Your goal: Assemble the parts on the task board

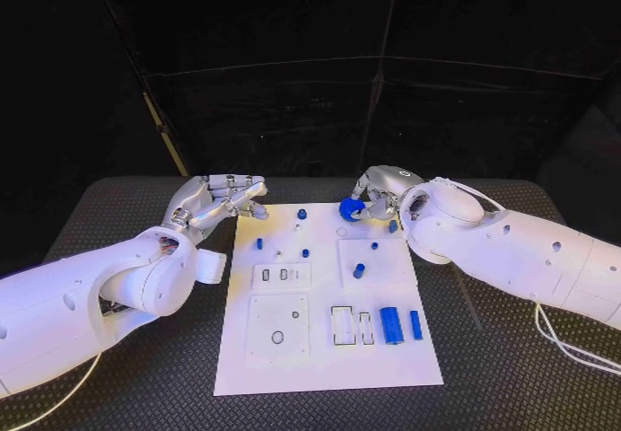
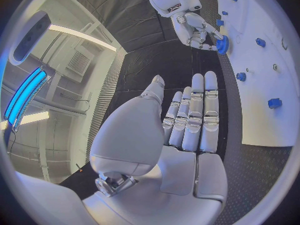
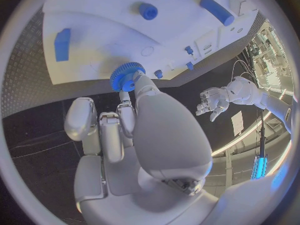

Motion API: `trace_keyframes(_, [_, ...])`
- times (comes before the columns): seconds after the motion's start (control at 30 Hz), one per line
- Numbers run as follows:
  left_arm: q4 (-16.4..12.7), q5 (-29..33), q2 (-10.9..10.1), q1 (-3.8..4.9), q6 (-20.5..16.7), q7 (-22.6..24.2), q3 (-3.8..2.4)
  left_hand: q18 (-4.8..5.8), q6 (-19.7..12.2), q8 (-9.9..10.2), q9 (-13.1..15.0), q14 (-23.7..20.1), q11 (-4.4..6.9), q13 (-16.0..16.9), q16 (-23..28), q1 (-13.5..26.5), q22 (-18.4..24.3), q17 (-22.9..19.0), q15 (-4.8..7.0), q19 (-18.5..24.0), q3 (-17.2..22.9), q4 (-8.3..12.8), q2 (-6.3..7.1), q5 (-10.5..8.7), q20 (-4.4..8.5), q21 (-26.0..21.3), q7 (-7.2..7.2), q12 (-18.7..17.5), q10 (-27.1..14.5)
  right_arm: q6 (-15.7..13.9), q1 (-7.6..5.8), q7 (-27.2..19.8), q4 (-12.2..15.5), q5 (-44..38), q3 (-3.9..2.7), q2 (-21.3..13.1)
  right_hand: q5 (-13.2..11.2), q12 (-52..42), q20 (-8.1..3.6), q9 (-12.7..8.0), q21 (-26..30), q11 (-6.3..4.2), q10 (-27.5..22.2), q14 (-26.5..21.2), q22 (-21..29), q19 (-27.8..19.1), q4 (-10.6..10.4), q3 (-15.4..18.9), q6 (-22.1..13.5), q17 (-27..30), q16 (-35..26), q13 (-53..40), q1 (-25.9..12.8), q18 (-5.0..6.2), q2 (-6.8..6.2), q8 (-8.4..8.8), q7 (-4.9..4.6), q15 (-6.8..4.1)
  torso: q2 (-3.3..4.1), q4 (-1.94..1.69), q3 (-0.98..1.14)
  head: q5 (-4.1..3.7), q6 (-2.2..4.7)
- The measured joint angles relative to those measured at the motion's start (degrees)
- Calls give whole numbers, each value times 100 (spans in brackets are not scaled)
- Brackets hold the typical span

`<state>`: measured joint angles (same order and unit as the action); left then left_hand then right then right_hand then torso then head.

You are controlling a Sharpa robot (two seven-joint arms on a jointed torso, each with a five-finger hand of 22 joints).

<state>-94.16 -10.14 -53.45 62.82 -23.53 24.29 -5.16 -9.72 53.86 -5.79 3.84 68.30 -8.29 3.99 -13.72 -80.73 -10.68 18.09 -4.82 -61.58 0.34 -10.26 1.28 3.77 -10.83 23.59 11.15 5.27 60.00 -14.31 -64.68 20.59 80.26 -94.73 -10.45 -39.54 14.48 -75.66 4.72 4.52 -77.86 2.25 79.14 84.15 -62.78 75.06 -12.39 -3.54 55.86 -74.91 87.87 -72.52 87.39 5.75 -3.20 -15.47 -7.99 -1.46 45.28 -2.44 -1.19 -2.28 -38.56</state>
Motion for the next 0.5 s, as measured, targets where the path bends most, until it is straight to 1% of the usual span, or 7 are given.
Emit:
trace_keyframes(0.1, [0,0,0,0,2,0,0,0,0,0,0,0,0,0,24,0,-5,11,0,0,0,0,0,0,0,0,0,0,0,-177,0,-4,179,-86,-1,-10,0,-3,0,0,0,0,0,-20,-8,0,-9,-10,0,0,0,-5,0,0,1,0,0,-20,-1,-5,1,15,3])
trace_keyframes(0.23, [4,0,0,0,4,-1,0,0,0,0,0,0,0,0,24,0,-6,12,0,0,0,0,0,0,0,0,0,0,0,-290,-1,-5,368,-178,-2,63,0,-3,0,0,0,0,0,-21,-16,0,-10,-41,1,0,0,-10,-1,0,2,0,1,-20,1,-6,1,42,5])
trace_keyframes(0.37, [12,0,5,0,5,-1,0,0,0,0,0,0,0,0,24,0,-5,12,0,0,0,0,0,0,0,0,0,0,0,-328,-1,-7,401,-267,-2,278,0,-4,0,0,0,0,-1,-21,-16,0,-10,-41,1,1,0,-11,-16,1,16,2,1,-20,2,-6,0,68,-6])
trace_keyframes(0.43, [14,0,11,0,6,-1,0,0,0,0,0,0,0,0,24,0,-5,12,0,0,0,0,0,0,0,0,0,0,0,-331,-2,-10,365,-315,4,402,-1,-4,0,0,0,0,-1,-21,-16,0,-21,-72,1,1,0,-9,-16,1,16,7,1,-20,4,-6,-1,72,-8])
trace_keyframes(0.47, [14,0,15,0,7,-1,0,0,0,0,0,0,0,0,24,0,-5,11,0,0,0,0,0,0,0,0,0,0,0,-331,-5,-10,338,-340,23,462,-1,-4,0,0,0,0,-1,-21,-22,0,-22,-89,1,1,0,-8,-16,1,17,27,1,-20,4,-6,-1,73,-11])
trace_keyframes(0.5, [14,0,20,0,8,-1,0,0,0,0,0,0,0,0,24,0,-5,11,0,0,0,0,0,0,0,0,0,0,0,-333,-14,-12,313,-373,84,528,-16,-4,0,0,0,0,-1,-21,-22,0,-19,-95,1,1,0,-8,-24,1,24,40,2,-20,5,-6,-1,74,-15])
